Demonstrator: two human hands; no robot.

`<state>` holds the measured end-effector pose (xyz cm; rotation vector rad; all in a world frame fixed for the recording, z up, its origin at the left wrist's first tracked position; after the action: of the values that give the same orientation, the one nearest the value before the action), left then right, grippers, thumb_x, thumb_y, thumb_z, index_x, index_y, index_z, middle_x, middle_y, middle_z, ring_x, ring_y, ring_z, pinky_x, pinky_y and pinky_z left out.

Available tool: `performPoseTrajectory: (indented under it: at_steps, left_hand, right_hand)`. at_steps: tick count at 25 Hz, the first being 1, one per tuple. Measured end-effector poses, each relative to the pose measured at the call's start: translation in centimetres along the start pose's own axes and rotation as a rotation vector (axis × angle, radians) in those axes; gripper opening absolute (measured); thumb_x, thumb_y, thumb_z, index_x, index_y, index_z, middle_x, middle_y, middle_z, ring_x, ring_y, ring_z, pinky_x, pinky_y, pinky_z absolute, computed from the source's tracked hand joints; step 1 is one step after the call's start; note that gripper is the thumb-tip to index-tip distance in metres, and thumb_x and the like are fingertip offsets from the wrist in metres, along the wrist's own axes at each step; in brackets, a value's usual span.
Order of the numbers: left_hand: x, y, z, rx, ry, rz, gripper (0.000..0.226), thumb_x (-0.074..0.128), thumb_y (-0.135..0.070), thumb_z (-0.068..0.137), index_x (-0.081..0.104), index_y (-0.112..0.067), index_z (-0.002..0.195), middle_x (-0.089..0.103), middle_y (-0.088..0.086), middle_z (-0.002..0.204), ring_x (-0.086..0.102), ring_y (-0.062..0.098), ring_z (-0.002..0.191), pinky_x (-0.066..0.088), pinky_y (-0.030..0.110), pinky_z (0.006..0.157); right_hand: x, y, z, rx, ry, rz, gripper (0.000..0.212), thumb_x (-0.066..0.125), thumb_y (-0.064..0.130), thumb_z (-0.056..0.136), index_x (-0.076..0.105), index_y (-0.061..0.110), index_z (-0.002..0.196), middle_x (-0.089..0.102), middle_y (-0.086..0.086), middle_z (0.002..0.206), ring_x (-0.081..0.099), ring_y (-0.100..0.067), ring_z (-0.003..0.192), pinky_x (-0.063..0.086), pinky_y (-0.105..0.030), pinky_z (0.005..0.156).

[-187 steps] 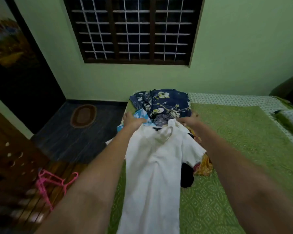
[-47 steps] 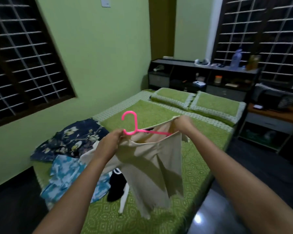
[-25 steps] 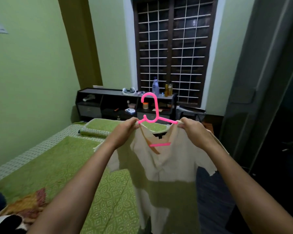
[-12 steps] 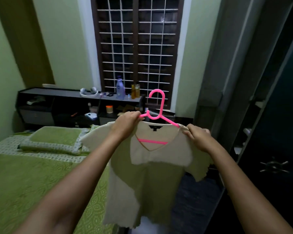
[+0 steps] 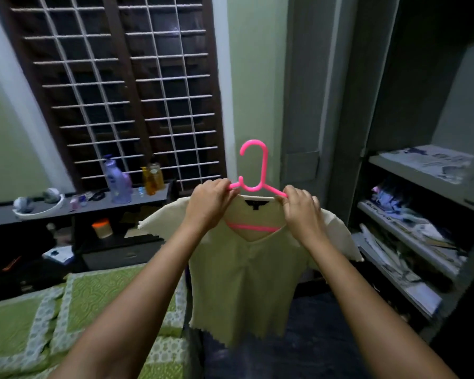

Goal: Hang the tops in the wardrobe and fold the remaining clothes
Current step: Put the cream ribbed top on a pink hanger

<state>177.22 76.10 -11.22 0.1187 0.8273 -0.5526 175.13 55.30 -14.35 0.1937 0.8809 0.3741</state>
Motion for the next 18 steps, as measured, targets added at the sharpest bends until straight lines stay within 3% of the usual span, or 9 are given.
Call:
performPoseTrajectory:
  at_steps: [3,5,11,14,18]
  left_hand:
    - [6.0,0.2,5.0,0.024,0.011,-0.041,0.033,0.053,-0.043,0.093,0.047,-0.016,0.074,0.062,0.011,0.075,0.058,0.034,0.074,0.033,0.035,0.058]
    - [9.8,0.0,8.4,0.042,0.005,-0.105,0.03,0.055,-0.036,0.094,0.05,-0.012,0.077,0.062,0.013,0.078,0.057,0.034,0.077,0.029,0.035,0.06]
    - [21.3,-4.6,19.9,0.204,0.047,-0.379,0.023,0.056,-0.027,0.094,0.051,-0.008,0.082,0.06,0.011,0.081,0.054,0.032,0.079,0.035,0.038,0.063]
    - [25.4,-9.4,25.1,0.288,0.058,-0.552,0.027,0.061,-0.034,0.091,0.053,-0.009,0.085,0.055,0.001,0.076,0.048,0.022,0.071,0.035,0.037,0.06]
    - [30.9,-15.2,30.2,0.422,0.072,-0.775,0.018,0.071,-0.028,0.083,0.067,-0.011,0.088,0.066,0.003,0.079,0.06,0.022,0.071,0.043,0.034,0.065]
  right_hand:
    - [2.0,-4.1,3.5,0.041,-0.024,-0.077,0.042,0.028,0.046,0.093,0.052,0.012,0.084,0.062,-0.008,0.086,0.055,-0.033,0.087,0.032,-0.039,0.071]
    - [2.7,-7.3,5.6,0.074,-0.036,-0.121,0.048,0.026,0.051,0.092,0.052,0.013,0.082,0.062,-0.008,0.085,0.055,-0.032,0.087,0.034,-0.04,0.072]
    - [1.6,-20.1,9.9,0.247,-0.07,-0.342,0.053,0.021,0.058,0.09,0.054,0.017,0.085,0.061,-0.002,0.086,0.057,-0.028,0.088,0.039,-0.041,0.074]
    - [-1.1,-26.5,10.6,0.393,-0.057,-0.372,0.041,0.03,0.054,0.095,0.052,0.019,0.098,0.062,0.001,0.097,0.054,-0.024,0.099,0.034,-0.041,0.082]
    - [-4.8,-32.6,8.3,0.561,-0.187,-0.453,0.031,0.039,0.045,0.097,0.052,0.016,0.098,0.064,-0.004,0.099,0.054,-0.027,0.102,0.031,-0.041,0.084]
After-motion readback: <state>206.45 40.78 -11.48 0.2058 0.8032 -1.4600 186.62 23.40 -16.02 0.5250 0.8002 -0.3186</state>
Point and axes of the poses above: each hand's wrist, its own z-axis towards the middle knuckle, its own x-axis out of the palm, y = z × x, the point moved 5 cm from there along z, towards the middle knuckle
